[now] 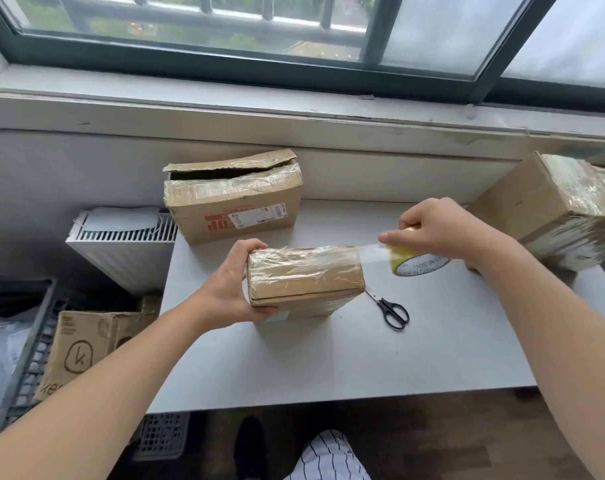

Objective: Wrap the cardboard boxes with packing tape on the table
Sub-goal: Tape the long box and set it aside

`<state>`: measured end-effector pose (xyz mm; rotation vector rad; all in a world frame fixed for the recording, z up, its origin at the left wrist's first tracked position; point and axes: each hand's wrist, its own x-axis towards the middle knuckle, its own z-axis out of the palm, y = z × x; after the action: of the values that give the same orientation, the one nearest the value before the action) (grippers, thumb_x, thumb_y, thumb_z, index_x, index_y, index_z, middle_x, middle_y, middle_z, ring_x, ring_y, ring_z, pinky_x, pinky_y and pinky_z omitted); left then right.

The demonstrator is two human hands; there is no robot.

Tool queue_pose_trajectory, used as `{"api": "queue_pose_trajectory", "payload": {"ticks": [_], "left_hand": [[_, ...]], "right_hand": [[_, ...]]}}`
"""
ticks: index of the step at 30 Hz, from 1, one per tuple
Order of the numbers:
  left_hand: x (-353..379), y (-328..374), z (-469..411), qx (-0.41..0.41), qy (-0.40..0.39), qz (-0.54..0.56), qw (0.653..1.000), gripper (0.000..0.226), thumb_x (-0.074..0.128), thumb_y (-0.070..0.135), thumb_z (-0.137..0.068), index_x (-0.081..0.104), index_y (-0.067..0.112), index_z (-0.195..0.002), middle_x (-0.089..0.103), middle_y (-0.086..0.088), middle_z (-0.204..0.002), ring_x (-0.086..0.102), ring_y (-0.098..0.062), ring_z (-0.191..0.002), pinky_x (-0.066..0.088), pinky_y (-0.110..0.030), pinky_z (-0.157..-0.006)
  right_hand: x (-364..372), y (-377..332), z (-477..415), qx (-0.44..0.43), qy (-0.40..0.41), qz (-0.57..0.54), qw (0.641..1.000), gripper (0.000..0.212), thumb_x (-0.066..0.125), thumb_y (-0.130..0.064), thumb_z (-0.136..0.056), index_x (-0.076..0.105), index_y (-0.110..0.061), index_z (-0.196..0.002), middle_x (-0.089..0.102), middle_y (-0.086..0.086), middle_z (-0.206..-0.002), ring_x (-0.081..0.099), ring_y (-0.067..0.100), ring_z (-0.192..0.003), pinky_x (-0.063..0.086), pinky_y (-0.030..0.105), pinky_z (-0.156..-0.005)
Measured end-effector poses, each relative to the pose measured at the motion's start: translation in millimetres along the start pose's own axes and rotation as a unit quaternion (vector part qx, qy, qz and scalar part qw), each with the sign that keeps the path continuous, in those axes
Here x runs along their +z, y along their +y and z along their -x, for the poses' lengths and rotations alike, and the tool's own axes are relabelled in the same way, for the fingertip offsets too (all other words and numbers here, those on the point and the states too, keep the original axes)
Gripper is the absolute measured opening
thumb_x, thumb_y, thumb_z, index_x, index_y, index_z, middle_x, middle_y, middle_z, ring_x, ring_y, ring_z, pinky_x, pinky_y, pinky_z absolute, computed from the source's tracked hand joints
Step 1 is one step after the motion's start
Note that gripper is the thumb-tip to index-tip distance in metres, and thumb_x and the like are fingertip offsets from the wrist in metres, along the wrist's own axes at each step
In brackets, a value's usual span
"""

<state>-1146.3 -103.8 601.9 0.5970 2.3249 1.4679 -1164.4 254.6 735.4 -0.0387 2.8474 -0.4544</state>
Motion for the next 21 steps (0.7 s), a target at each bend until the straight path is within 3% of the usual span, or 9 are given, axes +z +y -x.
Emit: {"api": "queue_pose_trajectory", "payload": {"ticks": [8, 12, 17, 19, 21], "left_hand": [[1.8, -1.4, 0.8, 0.001, 0.005, 0.004, 1.0, 0.118, 0.099, 0.01, -0.06, 0.024, 0.052, -0.141, 0.041, 0.011, -0.137, 0.058, -0.012, -0.125, 0.048, -0.034, -0.111], [1.5, -3.9, 1.8, 0.061, -0.003, -0.043, 0.997, 0.116, 0.097, 0.027, -0.063, 0.024, 0.056, -0.149, 0.035, 0.013, -0.136, 0.049, -0.013, -0.128, 0.046, -0.034, -0.11], [-0.3, -1.3, 2.2, 0.089, -0.022, -0.087, 0.992, 0.1, 0.089, 0.05, -0.066, 0.034, 0.057, -0.15, 0.032, 0.008, -0.131, 0.042, -0.008, -0.128, 0.04, -0.018, -0.11], [-4.0, 0.1, 2.2, 0.083, -0.035, -0.124, 0.988, 0.099, 0.084, 0.057, -0.066, 0.032, 0.058, -0.15, 0.032, 0.008, -0.131, 0.043, -0.006, -0.126, 0.042, -0.022, -0.109], [-8.0, 3.1, 1.7, 0.077, -0.033, -0.186, 0.979, 0.101, 0.08, 0.059, -0.067, 0.028, 0.055, -0.154, 0.03, 0.006, -0.135, 0.043, -0.012, -0.125, 0.045, -0.036, -0.11]], "right_hand": [[8.3, 10.1, -2.7, 0.026, -0.002, -0.034, 0.999, 0.05, 0.074, -0.06, -0.082, 0.065, -0.017, -0.059, 0.048, -0.007, -0.049, 0.045, 0.006, -0.047, 0.037, 0.027, -0.053], [33.5, 19.1, -10.2, 0.044, -0.027, -0.022, 0.998, 0.054, 0.072, -0.063, -0.083, 0.064, -0.013, -0.062, 0.045, -0.007, -0.049, 0.045, 0.009, -0.051, 0.035, 0.027, -0.051], [59.2, 24.7, -13.3, 0.057, -0.053, -0.071, 0.994, 0.055, 0.071, -0.061, -0.086, 0.058, -0.014, -0.059, 0.042, -0.007, -0.05, 0.04, 0.006, -0.045, 0.028, 0.018, -0.044], [66.8, 24.6, -14.9, 0.053, -0.058, -0.08, 0.994, 0.056, 0.069, -0.06, -0.087, 0.055, -0.015, -0.059, 0.04, -0.007, -0.051, 0.037, 0.008, -0.046, 0.028, 0.025, -0.047], [73.7, 20.5, -17.5, 0.046, -0.062, -0.078, 0.994, 0.055, 0.066, -0.059, -0.09, 0.055, -0.014, -0.06, 0.039, -0.004, -0.054, 0.036, 0.01, -0.049, 0.028, 0.029, -0.051]]}}
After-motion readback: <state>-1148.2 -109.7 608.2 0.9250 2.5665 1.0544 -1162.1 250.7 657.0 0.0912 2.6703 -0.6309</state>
